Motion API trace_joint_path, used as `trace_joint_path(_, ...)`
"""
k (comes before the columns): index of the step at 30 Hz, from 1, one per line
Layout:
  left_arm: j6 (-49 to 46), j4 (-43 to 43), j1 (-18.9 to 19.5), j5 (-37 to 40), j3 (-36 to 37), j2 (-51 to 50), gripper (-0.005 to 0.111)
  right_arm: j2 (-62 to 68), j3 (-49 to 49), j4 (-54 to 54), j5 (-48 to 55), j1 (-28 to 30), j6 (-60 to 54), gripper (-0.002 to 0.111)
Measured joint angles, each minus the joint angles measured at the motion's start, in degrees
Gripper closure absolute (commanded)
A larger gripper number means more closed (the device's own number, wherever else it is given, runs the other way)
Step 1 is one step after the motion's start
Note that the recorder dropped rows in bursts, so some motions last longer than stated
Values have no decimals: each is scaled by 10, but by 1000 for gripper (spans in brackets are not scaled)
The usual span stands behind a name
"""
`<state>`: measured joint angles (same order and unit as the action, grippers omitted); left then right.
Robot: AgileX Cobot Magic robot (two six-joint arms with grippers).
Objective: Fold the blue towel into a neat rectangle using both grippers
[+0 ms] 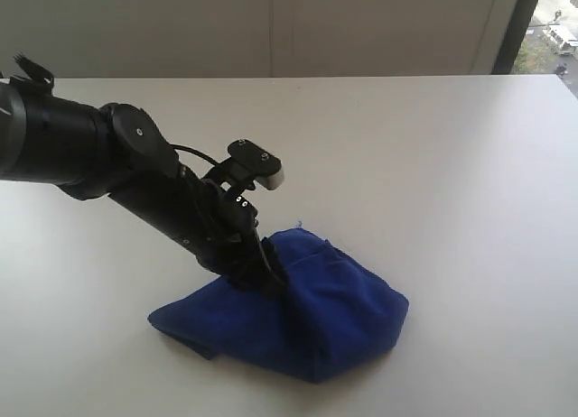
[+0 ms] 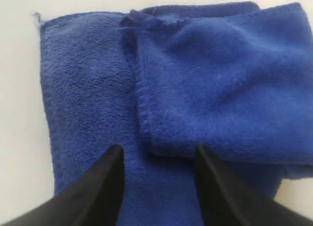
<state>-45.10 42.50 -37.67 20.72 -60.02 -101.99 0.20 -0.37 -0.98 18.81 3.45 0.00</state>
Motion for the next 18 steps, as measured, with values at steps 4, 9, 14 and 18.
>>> trace_joint_path(4,0,3,-2,-5,0,-19,55,0,0,0,0,0,0,108)
trace_joint_path(9,0,9,-3,-5,0,-19,74,0,0,0,0,0,0,108)
trace_joint_path(14,0,12,-3,-5,0,-19,107,0,0,0,0,0,0,108)
trace_joint_path(18,0,13,-3,-5,-5,-7,107,0,0,0,0,0,0,108)
